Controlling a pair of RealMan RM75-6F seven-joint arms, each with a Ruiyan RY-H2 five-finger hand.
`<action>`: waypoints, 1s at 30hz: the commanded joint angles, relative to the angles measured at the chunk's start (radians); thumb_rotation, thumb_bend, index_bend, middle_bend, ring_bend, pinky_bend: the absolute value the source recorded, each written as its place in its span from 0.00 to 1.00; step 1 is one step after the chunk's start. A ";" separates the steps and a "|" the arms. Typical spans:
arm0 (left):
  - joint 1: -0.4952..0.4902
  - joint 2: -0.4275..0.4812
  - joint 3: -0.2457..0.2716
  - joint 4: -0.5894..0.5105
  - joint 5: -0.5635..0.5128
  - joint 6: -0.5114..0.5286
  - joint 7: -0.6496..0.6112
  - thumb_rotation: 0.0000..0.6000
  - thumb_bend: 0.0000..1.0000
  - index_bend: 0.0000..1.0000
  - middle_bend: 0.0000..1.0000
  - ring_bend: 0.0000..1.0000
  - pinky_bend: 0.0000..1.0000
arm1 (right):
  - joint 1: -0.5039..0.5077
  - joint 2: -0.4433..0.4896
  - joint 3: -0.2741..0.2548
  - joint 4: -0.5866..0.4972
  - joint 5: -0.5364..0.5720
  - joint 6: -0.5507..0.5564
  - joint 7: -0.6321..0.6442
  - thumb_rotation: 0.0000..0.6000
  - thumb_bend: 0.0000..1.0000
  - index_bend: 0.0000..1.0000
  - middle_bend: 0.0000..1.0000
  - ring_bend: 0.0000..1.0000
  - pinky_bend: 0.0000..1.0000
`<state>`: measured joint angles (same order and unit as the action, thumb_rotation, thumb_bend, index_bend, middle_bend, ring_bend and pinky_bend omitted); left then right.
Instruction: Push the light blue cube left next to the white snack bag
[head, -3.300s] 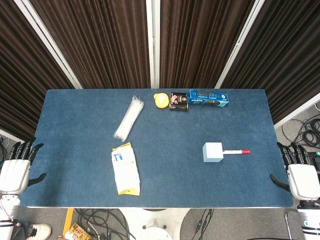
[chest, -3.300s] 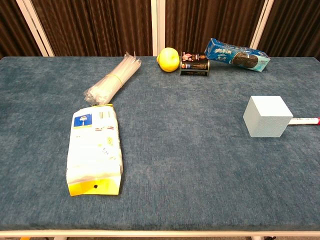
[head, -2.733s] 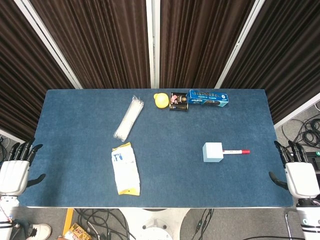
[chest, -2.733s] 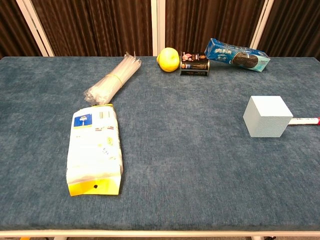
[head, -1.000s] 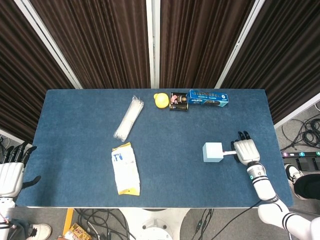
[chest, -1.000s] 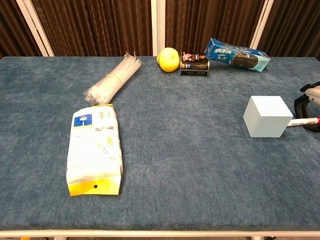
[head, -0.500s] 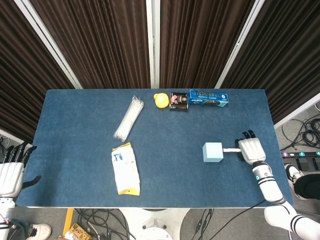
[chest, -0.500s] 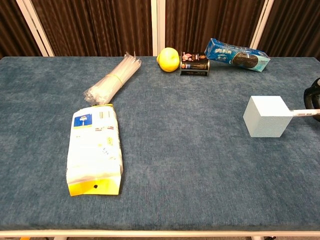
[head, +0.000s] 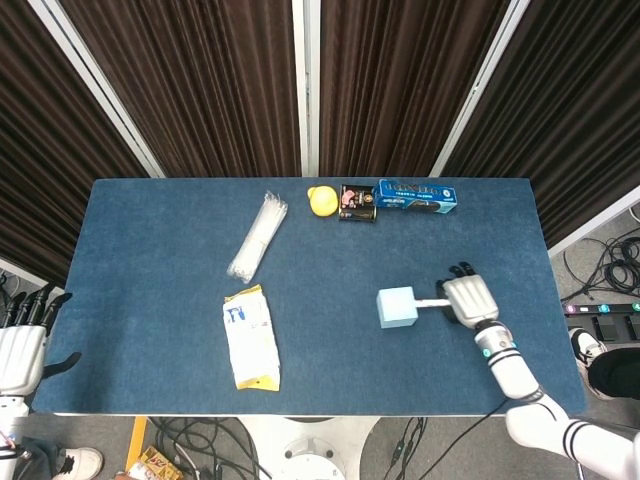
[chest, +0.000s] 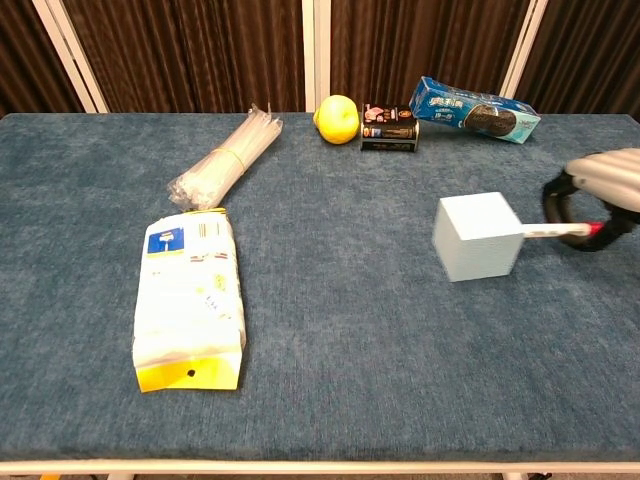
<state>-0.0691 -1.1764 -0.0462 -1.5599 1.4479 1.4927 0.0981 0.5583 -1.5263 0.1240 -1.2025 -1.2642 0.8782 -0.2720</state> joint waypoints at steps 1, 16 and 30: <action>0.003 -0.003 0.002 0.006 0.000 0.000 -0.004 1.00 0.05 0.22 0.15 0.12 0.10 | 0.034 -0.027 0.016 -0.023 0.020 -0.027 -0.035 1.00 0.48 0.63 0.57 0.17 0.13; 0.011 -0.004 0.002 0.011 -0.001 0.006 -0.012 1.00 0.05 0.22 0.15 0.12 0.10 | 0.130 -0.063 0.024 -0.119 0.132 -0.065 -0.220 1.00 0.48 0.64 0.57 0.17 0.13; 0.008 0.002 0.000 -0.006 0.008 0.009 0.005 1.00 0.05 0.22 0.15 0.12 0.10 | 0.163 -0.050 0.005 -0.187 0.164 -0.078 -0.235 1.00 0.48 0.64 0.57 0.17 0.13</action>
<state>-0.0611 -1.1746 -0.0462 -1.5654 1.4564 1.5021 0.1026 0.7149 -1.5700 0.1276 -1.3856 -1.1053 0.8056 -0.5020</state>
